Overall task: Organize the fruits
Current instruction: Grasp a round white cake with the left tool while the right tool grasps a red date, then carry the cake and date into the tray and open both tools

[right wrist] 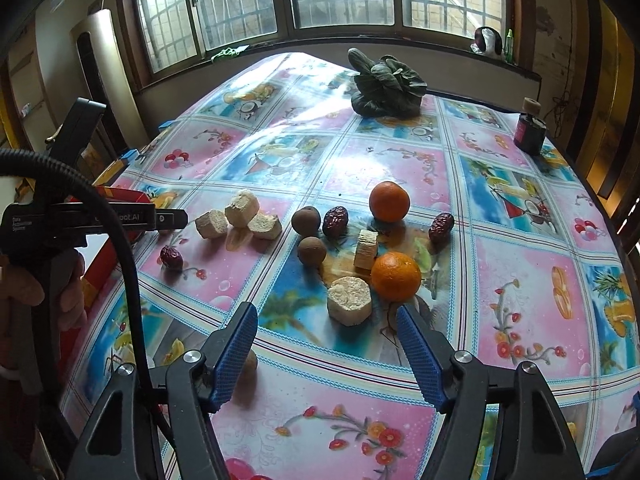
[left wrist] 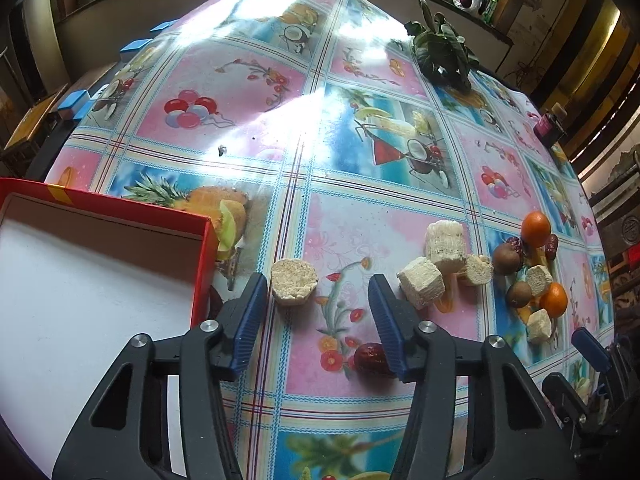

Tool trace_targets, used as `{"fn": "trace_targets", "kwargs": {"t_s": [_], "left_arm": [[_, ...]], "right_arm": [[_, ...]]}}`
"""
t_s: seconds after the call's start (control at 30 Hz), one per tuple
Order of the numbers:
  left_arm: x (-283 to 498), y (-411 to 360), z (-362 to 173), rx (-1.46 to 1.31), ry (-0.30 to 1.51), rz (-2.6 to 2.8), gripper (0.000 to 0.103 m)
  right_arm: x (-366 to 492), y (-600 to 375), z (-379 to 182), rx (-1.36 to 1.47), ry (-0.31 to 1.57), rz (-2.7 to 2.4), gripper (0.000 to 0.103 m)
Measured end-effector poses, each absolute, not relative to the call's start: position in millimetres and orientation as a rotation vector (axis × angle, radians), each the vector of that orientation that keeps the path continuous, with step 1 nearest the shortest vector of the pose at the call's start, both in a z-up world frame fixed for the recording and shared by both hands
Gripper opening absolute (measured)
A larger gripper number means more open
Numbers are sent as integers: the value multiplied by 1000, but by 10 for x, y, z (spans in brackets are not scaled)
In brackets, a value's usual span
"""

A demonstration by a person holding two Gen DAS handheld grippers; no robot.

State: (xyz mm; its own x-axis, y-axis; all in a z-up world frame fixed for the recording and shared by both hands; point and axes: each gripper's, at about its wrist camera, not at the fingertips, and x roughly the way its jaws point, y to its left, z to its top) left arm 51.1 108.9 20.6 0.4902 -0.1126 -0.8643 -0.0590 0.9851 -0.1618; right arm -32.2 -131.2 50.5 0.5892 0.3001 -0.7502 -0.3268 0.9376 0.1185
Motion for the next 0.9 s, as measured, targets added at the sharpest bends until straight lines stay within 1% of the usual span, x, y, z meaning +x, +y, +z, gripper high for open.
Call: {"fn": "trace_targets", "kwargs": {"t_s": [0.03, 0.1, 0.13, 0.37, 0.6, 0.7, 0.77, 0.83, 0.9], "left_arm": [[516, 1091, 194, -170, 1061, -27, 39], [517, 1097, 193, -159, 1052, -23, 33], [516, 1102, 190, -155, 1050, -21, 23], [433, 1144, 251, -136, 1026, -25, 23], [273, 1209, 399, -157, 1012, -31, 23], [202, 1231, 476, -155, 999, -21, 23], [157, 1254, 518, -156, 990, -17, 23], [126, 1279, 548, -157, 985, -15, 23], [95, 1310, 571, -163, 982, -13, 23]], "right_arm": [[-319, -1303, 499, -34, 869, 370, 69], [-313, -1290, 492, -32, 873, 381, 67], [-314, -1287, 493, -29, 875, 386, 66], [-340, -1194, 541, 1, 870, 478, 65], [-330, -815, 573, -32, 860, 619, 64], [-250, -612, 530, -51, 883, 669, 59], [-202, -473, 488, -71, 899, 695, 58], [-140, -356, 441, -97, 909, 713, 52], [-85, -269, 408, -113, 919, 734, 50]]}}
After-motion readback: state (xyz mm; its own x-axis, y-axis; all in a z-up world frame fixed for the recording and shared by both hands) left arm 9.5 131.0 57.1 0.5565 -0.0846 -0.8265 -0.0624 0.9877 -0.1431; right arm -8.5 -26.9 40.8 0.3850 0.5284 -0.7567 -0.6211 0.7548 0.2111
